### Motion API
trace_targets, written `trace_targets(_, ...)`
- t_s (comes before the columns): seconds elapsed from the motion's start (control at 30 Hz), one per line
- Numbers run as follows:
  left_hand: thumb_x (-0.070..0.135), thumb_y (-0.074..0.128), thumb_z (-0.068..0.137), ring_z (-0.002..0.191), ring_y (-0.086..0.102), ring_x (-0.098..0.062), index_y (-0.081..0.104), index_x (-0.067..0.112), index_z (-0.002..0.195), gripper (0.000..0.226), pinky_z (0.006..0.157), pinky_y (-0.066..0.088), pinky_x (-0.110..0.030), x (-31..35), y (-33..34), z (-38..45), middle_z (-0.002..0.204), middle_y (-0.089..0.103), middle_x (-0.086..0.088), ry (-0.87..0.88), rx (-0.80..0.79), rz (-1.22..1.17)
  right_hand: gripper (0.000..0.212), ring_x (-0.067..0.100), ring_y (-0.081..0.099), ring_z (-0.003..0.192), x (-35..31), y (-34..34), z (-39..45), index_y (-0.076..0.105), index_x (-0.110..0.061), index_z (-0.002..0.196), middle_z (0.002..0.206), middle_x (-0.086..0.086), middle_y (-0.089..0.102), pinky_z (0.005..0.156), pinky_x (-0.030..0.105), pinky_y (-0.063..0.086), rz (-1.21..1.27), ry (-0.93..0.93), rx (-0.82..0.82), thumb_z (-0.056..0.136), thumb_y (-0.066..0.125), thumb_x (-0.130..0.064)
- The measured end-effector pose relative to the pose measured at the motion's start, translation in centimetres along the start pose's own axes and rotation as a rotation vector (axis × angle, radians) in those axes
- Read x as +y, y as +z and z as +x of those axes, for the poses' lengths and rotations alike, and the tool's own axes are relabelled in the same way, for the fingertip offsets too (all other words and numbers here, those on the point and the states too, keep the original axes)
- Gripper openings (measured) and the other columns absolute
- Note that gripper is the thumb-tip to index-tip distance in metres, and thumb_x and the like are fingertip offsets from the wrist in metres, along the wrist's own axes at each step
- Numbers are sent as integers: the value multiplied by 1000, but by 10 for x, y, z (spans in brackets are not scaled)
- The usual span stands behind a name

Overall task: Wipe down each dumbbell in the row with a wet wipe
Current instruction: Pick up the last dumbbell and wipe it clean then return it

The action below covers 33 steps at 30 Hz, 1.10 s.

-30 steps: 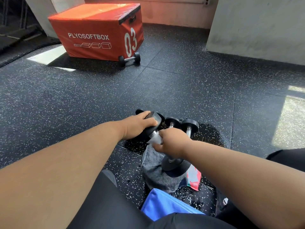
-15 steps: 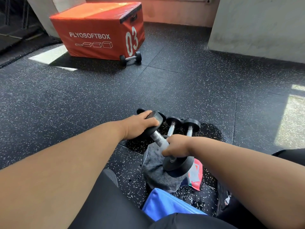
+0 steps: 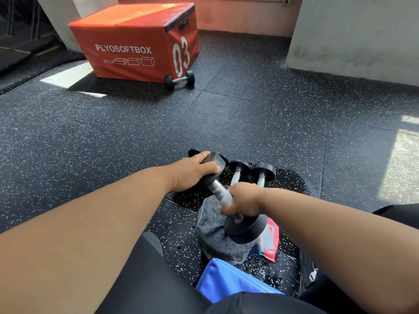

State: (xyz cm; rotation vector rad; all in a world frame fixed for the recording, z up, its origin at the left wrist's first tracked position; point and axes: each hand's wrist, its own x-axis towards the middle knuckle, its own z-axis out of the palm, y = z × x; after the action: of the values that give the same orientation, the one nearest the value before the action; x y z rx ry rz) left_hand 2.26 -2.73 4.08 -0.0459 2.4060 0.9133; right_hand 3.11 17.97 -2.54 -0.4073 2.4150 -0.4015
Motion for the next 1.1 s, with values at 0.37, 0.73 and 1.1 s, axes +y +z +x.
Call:
trace_targets(0.37, 79, 57, 68, 126, 60, -28, 38, 49, 160, 99, 114, 45, -43, 1, 2, 1, 150, 56, -8, 21, 17, -32, 30, 29, 57, 72, -33, 23, 3, 42, -24, 70, 67, -3, 55, 68, 37, 42, -7, -30, 488, 88, 58, -42)
trace_targets(0.73, 83, 56, 64, 128, 58, -27, 29, 50, 165, 110, 116, 44, -47, -1, 1, 2, 158, 49, -6, 7, -4, -7, 37, 26, 67, 84, -11, 10, 12, 68, -19, 91, 82, -3, 72, 91, 42, 48, -28, 78, 100, 76, 71, -52)
trace_targets(1.1, 89, 55, 66, 138, 49, -28, 26, 53, 165, 109, 119, 38, -47, -4, 1, 3, 165, 41, -7, 23, 10, 41, 27, 22, 71, 97, 15, 4, 18, 74, -27, 83, 92, -8, 75, 96, 36, 56, -94, -8, -191, 71, 86, -49)
